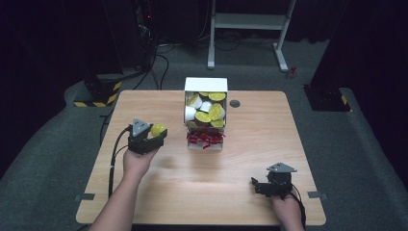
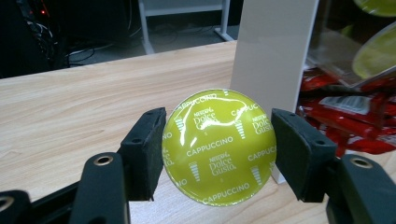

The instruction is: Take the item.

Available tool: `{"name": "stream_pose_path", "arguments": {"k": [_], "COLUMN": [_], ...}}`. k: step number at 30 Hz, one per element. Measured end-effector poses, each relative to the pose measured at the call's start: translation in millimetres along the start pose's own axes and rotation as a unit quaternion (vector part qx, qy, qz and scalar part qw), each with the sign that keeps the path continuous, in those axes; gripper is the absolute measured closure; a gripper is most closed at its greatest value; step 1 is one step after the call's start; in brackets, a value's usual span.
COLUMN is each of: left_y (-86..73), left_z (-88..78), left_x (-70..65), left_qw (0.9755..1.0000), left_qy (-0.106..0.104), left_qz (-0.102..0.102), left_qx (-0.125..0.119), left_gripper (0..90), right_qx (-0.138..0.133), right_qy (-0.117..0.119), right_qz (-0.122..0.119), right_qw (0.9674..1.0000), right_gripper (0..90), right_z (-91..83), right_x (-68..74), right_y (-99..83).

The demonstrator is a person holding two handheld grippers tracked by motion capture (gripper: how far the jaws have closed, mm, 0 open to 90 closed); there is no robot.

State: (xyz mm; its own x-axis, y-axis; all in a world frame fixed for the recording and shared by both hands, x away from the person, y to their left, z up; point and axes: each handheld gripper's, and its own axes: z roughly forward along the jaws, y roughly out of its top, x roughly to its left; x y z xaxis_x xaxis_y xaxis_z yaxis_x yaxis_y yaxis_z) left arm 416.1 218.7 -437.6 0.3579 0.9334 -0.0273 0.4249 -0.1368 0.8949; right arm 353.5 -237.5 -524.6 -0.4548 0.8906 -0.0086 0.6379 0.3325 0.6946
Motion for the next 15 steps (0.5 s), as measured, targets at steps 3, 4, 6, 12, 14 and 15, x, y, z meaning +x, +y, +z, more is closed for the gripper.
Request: {"name": "stream_pose_path", "arguments": {"k": [3, 4, 6, 12, 14, 15], "left_y": [-0.7, -0.7, -0.3, -4.9, -5.9, -6.8], "left_z": [8.5, 8.5, 11.9, 24.9, 28.6, 32.7], "left_x": [1.0, 1.0, 1.4, 5.4, 6.9, 8.0], "left_qw": [0.9999, 0.9999, 0.9999, 0.9996, 0.9994, 0.9993], "left_qy": [0.003, 0.003, 0.003, 0.014, 0.013, 0.015], "left_qz": [-0.009, -0.009, -0.011, -0.009, -0.017, -0.018], "left_qx": [0.003, 0.003, 0.004, 0.025, 0.026, 0.029], "left_gripper": [38.4, 38.4, 38.4, 38.4, 38.4, 38.4], "right_qx": [0.001, 0.001, 0.001, 0.001, 0.000, 0.000], "right_qy": [0.000, 0.000, 0.001, 0.001, 0.000, 0.000], "right_qz": [-0.001, -0.001, -0.001, 0.000, -0.002, -0.002], "right_qw": [1.0000, 1.0000, 1.0000, 1.0000, 1.0000, 1.0000], "right_gripper": [8.0, 8.0, 8.0, 8.0, 8.0, 8.0], "right_z": [0.0, 0.0, 0.0, 0.0, 0.1, 0.1], "right_x": [-0.1, -0.1, -0.1, -0.1, -0.3, -0.3], "right_y": [0.0, 0.0, 0.0, 0.0, -0.1, -0.1]}}
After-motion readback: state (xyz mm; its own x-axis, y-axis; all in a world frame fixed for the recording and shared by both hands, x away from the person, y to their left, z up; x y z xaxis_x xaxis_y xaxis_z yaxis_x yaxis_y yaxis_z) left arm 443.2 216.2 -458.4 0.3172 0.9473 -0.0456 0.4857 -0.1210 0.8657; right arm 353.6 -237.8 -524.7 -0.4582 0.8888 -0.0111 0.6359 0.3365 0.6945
